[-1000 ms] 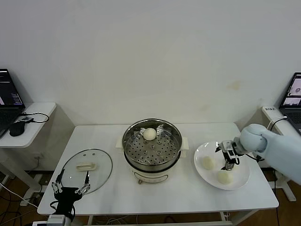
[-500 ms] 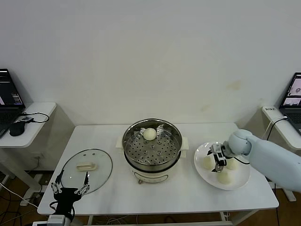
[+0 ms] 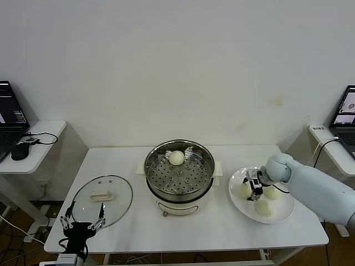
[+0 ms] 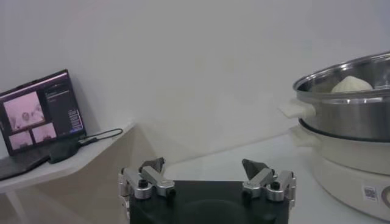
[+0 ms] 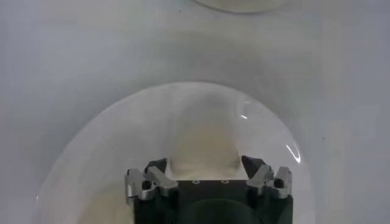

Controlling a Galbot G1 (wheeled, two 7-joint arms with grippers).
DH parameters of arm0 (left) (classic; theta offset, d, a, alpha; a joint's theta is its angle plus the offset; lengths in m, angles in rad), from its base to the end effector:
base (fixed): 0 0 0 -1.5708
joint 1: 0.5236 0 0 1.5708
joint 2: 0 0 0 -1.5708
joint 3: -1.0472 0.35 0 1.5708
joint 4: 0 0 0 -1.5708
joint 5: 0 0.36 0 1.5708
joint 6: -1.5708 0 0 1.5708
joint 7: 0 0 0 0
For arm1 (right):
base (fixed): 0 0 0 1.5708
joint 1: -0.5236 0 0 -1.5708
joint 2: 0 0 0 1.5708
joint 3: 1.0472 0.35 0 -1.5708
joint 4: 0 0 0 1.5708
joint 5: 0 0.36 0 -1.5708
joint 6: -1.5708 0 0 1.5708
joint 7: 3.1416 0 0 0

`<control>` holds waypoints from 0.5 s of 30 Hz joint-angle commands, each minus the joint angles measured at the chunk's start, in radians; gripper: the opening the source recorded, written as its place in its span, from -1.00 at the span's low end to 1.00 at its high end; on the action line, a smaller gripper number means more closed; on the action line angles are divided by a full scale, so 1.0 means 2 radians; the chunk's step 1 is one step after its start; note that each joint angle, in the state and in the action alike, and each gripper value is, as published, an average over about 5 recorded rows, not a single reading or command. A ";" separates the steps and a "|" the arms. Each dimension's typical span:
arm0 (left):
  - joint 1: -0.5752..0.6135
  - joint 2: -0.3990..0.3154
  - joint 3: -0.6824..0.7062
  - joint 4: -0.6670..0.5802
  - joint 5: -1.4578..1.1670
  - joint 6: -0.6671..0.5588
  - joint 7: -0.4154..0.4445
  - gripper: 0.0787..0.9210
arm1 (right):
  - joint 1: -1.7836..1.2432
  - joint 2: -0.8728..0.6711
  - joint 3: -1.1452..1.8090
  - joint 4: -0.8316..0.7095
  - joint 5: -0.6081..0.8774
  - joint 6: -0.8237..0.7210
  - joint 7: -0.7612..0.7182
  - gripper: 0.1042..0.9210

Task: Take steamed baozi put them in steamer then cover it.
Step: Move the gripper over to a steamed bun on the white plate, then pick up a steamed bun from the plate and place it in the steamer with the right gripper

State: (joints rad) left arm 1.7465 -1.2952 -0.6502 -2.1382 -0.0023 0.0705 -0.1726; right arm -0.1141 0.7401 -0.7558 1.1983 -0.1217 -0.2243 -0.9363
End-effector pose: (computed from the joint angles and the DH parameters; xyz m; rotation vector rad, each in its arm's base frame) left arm 0.1402 0.0795 -0.3011 0.1784 -2.9434 -0.4633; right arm 0.5085 -0.1386 -0.2569 1.2165 -1.4675 1.3860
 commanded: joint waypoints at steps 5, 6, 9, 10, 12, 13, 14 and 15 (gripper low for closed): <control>0.002 -0.001 0.000 -0.003 0.000 0.000 0.000 0.77 | -0.001 0.001 0.003 -0.003 -0.005 0.001 -0.006 0.20; 0.002 -0.001 -0.001 -0.003 0.000 0.000 0.000 0.77 | 0.001 -0.002 0.002 0.000 -0.004 0.001 -0.008 0.20; 0.003 0.000 -0.002 -0.004 0.000 0.000 0.000 0.77 | 0.013 -0.014 -0.005 0.012 0.002 -0.001 -0.016 0.17; 0.003 0.000 -0.002 -0.004 0.000 0.000 0.000 0.77 | 0.020 -0.019 -0.010 0.019 0.006 -0.003 -0.018 0.17; 0.002 0.000 -0.002 -0.005 0.000 0.000 0.000 0.77 | 0.038 -0.029 -0.022 0.035 0.017 -0.011 -0.023 0.16; 0.002 0.000 -0.002 -0.005 0.000 0.000 0.000 0.77 | 0.050 -0.036 -0.028 0.045 0.024 -0.015 -0.025 0.15; 0.002 0.000 -0.002 -0.006 0.000 0.000 0.000 0.77 | 0.064 -0.043 -0.035 0.056 0.031 -0.019 -0.027 0.15; 0.002 0.000 -0.002 -0.007 0.000 0.000 0.000 0.77 | 0.080 -0.050 -0.040 0.067 0.040 -0.023 -0.029 0.16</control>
State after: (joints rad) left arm 1.7496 -1.2946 -0.6538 -2.1521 -0.0024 0.0703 -0.1729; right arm -0.0303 0.6797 -0.8031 1.2701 -0.0780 -0.2526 -0.9816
